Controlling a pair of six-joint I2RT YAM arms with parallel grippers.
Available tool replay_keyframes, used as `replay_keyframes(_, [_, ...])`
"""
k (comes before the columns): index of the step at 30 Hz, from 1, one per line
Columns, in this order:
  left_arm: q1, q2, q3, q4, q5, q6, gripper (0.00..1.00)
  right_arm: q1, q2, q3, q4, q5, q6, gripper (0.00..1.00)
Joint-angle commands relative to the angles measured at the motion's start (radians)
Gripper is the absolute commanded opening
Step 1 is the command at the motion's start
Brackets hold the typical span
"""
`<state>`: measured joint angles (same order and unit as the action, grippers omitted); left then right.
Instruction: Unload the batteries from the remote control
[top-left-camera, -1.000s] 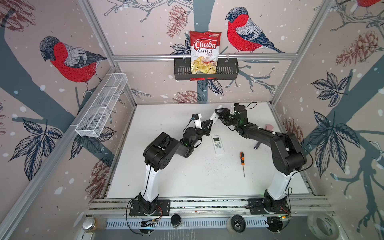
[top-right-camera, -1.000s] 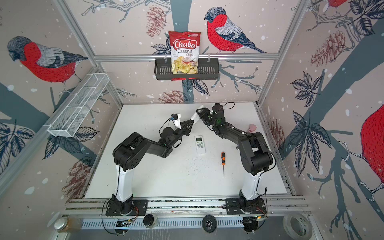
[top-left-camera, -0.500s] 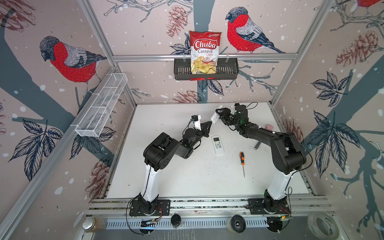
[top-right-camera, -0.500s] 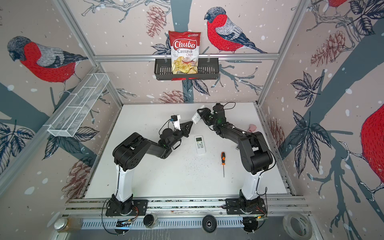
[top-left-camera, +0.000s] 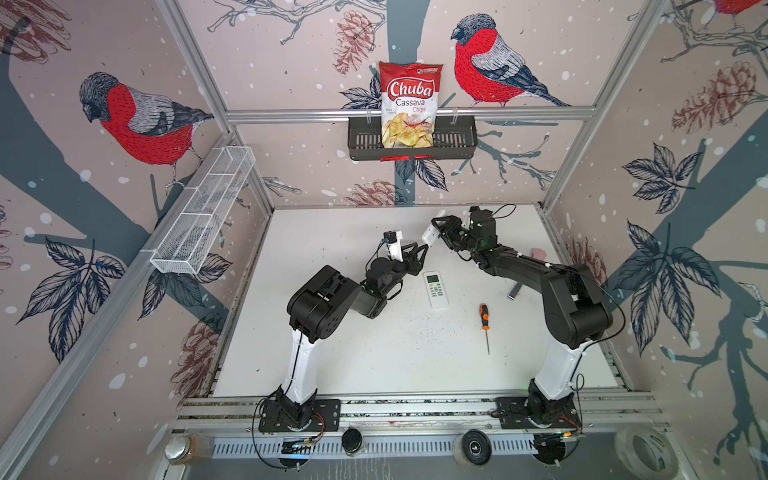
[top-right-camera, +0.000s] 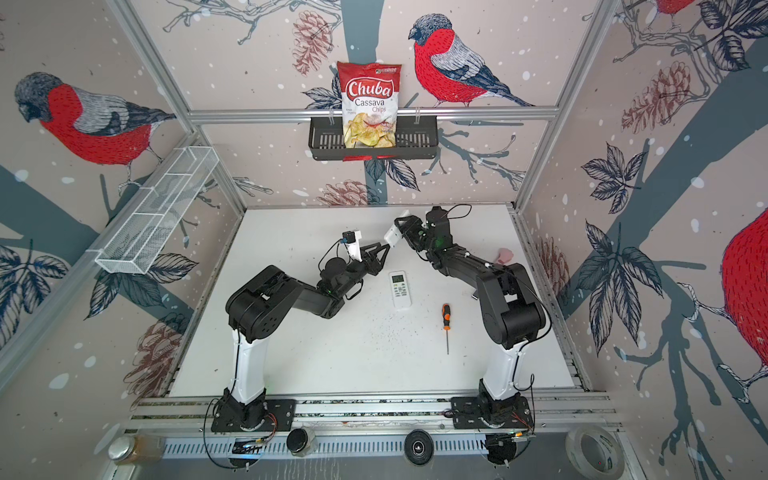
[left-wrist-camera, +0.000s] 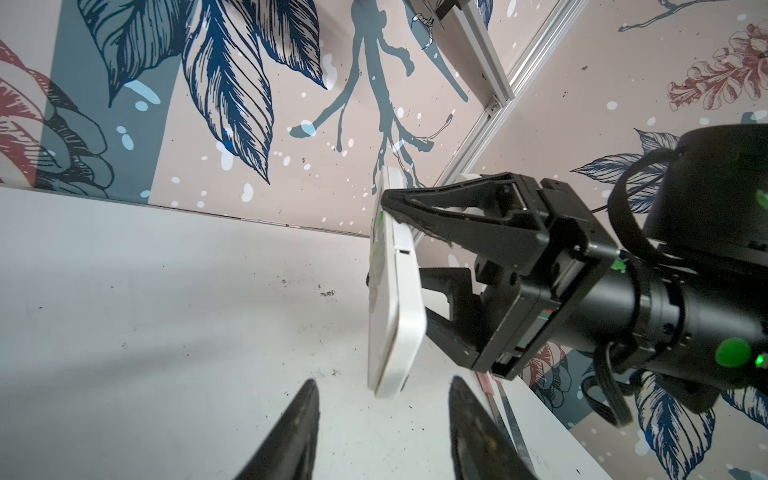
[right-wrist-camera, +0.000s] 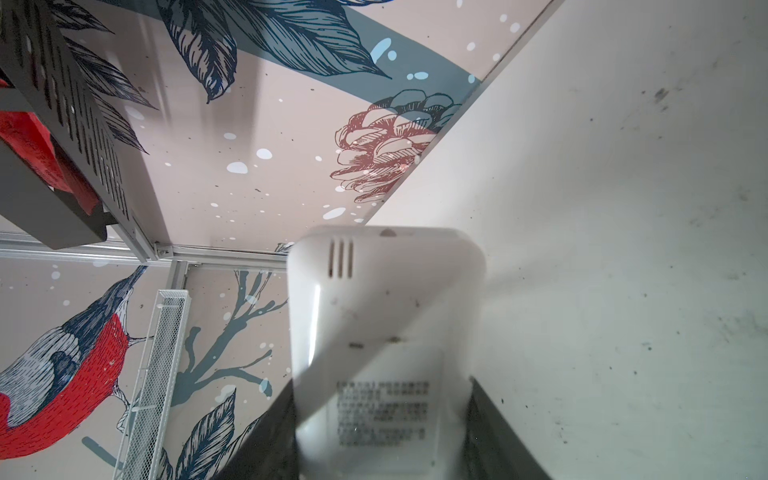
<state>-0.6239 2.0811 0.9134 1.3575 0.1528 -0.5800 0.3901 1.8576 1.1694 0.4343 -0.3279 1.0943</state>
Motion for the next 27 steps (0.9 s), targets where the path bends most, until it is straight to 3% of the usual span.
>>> replay_keyframes(1, [-0.006,0.001,0.016,0.051,0.012,-0.009,0.43,0.001,-0.004,0.002,0.019,0.004,-0.020,0.21])
replay_keyframes(10, [-0.027,0.008,0.037,0.052,0.022,-0.011,0.32,0.000,0.008,0.003,0.020,0.006,-0.023,0.21])
replay_keyframes(27, [-0.031,0.022,0.051,0.023,-0.002,-0.005,0.31,0.003,0.009,0.008,0.017,0.004,-0.023,0.21])
